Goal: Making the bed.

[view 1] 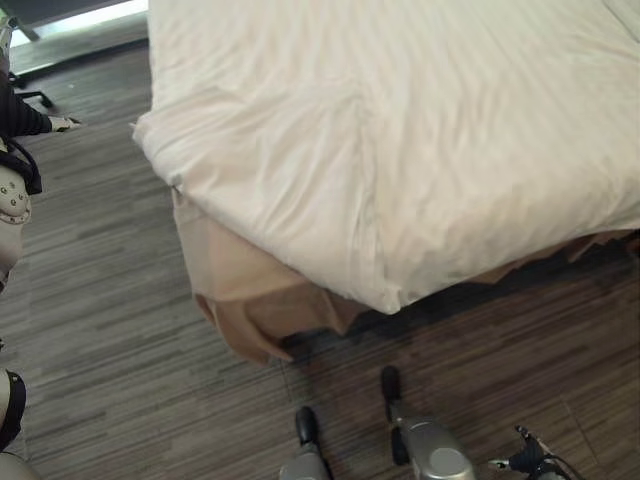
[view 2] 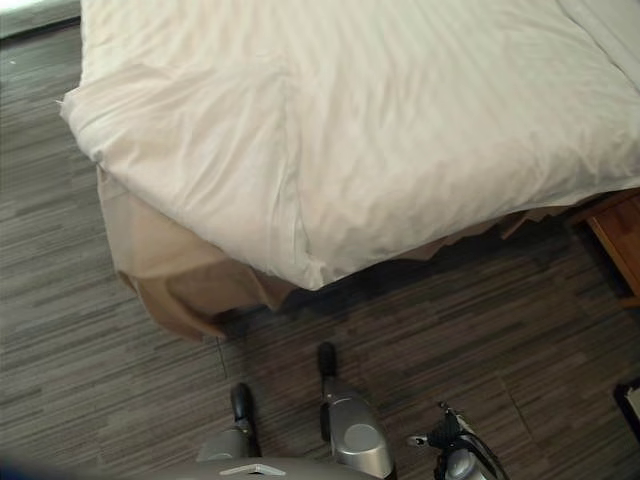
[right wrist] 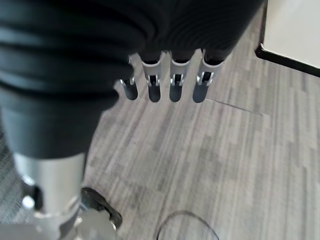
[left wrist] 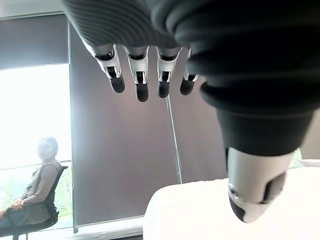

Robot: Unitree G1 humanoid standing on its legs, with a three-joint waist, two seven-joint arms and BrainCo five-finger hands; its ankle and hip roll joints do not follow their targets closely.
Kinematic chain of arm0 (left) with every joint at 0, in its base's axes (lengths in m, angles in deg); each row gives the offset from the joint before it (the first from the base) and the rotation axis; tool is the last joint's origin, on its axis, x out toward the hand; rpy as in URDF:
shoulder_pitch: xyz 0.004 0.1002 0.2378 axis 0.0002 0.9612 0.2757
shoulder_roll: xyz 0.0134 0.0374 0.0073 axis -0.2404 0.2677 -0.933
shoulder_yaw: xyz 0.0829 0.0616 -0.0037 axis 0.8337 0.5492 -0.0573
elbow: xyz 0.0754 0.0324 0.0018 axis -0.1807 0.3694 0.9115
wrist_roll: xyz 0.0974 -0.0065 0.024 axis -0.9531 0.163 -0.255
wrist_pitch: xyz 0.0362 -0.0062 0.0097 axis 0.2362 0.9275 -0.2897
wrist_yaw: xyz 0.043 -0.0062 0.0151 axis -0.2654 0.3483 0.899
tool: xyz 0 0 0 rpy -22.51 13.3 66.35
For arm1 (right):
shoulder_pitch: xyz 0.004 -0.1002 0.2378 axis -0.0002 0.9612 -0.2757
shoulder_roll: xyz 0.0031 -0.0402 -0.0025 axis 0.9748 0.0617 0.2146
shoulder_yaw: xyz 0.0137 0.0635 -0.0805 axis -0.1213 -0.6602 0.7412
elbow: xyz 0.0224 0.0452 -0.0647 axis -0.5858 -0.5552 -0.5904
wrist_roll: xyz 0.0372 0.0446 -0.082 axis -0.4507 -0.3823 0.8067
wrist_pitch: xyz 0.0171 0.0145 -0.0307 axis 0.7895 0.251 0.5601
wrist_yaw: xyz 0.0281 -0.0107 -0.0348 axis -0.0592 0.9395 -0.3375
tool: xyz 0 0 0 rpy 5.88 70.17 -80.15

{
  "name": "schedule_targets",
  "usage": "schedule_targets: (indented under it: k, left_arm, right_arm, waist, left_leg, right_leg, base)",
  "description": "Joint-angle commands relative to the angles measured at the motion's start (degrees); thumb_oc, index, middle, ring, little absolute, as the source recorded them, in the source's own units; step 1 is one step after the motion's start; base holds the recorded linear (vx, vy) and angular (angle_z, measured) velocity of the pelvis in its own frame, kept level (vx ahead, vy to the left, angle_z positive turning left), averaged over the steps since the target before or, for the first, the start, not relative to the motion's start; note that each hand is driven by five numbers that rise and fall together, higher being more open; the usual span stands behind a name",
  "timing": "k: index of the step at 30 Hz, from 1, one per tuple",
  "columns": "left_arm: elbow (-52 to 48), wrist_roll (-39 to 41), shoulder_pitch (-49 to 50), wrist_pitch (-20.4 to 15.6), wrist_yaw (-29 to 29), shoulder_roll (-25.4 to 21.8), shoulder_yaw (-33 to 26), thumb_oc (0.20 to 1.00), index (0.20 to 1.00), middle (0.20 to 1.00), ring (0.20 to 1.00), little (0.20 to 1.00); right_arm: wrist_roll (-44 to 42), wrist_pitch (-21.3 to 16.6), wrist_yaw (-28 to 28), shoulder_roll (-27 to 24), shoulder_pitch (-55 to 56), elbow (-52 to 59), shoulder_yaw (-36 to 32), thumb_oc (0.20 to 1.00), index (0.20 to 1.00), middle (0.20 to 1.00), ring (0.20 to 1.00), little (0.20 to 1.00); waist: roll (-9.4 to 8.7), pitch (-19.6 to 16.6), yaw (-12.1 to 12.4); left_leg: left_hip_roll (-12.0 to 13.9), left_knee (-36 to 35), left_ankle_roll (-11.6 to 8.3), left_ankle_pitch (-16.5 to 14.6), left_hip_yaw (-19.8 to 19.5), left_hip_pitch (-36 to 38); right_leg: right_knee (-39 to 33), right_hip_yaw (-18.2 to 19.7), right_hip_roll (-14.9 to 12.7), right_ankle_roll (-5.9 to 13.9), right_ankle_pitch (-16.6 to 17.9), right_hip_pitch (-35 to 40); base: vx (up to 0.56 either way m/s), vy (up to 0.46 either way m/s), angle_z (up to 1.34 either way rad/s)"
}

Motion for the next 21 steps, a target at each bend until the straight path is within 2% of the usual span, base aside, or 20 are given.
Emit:
schedule_targets:
  k: [1,6,8,13,17,21]
  left_arm:
    - [2.53,-1.67,-1.43,1.39,3.21,-3.35,-2.19,1.0,1.0,1.0,1.0,1.0]
    - [6.98,-1.11,-7.99,1.24,4.24,-3.8,2.8,1.0,1.0,1.0,1.0,1.0]
    - [10.39,-0.69,-13.03,0.94,4.23,-3.63,7.36,1.0,1.0,1.0,1.0,1.0]
    - [6.43,-2.67,-18.46,1.47,5.13,-3.84,10.89,1.0,1.0,1.0,1.0,1.0]
    - [4.56,-2.32,-19.48,1.51,6.77,-4.29,10.44,1.0,1.0,1.0,1.0,1.0]
    - [4.01,3.42,-17.79,0.21,8.39,-3.82,5.69,1.0,1.0,1.0,1.0,1.0]
  right_arm:
    - [-2.67,-0.6,-0.11,0.35,0.34,0.53,1.92,1.0,1.0,1.0,1.0,1.0]
    - [-5.67,-2.16,-0.09,0.35,-0.32,3.43,2.28,1.0,1.0,1.0,1.0,1.0]
    - [-6.58,-3.06,-0.11,0.67,-0.35,4.89,2.69,1.0,1.0,1.0,1.0,1.0]
    - [-8.18,-3.76,0.54,2.1,-0.35,4.98,2.19,1.0,1.0,1.0,1.0,1.0]
    - [-8.81,-4.08,0.67,2.46,-0.66,4.81,2.21,1.0,1.0,1.0,1.0,1.0]
    - [-10.73,-4.38,0.58,2.85,-0.83,5.47,1.64,1.0,1.0,1.0,1.0,1.0]
  waist:
    - [-1.36,-2.33,-0.44]
    - [-1.4,-0.66,-1.5]
    - [-1.41,0.01,-1.84]
    - [-0.86,0.23,-2.33]
    - [-1.02,0.34,-2.63]
    - [-1.47,1.32,-3.55]
  left_leg:
    - [2.63,0.38,-0.45,2.43,1.28,-1.19]
    - [3.54,0.38,-0.7,2.95,2.46,-3.17]
    - [3.97,0.38,-0.89,3.12,3.05,-4.63]
    - [5.1,0.38,-1.54,3.85,3.62,-9.78]
    - [5.73,0.38,-1.79,4.15,4.35,-11.1]
    - [7.02,0.38,-2.24,4.53,6.49,-11.59]
  right_leg:
    - [1.09,1.2,-2.75,6.0,-9.61,3.15]
    - [1.4,2.33,-2.14,6.17,-8.47,-0.15]
    - [1.53,2.78,-1.71,6.34,-7.96,-2.05]
    - [1.37,2.34,-1.82,6.77,-6.95,-6.93]
    - [1.59,3.08,-1.65,6.77,-6.37,-9.13]
    - [1.6,5.18,-0.81,6.66,-5.6,-11.4]
  base:
    - [0.05,-0.038,-0.17]
    - [-0.01,-0.021,-0.18]
    - [-0.01,-0.019,-0.18]
    - [0.0,-0.045,-0.05]
    - [0.02,-0.025,-0.11]
    - [0.02,0.001,-0.2]
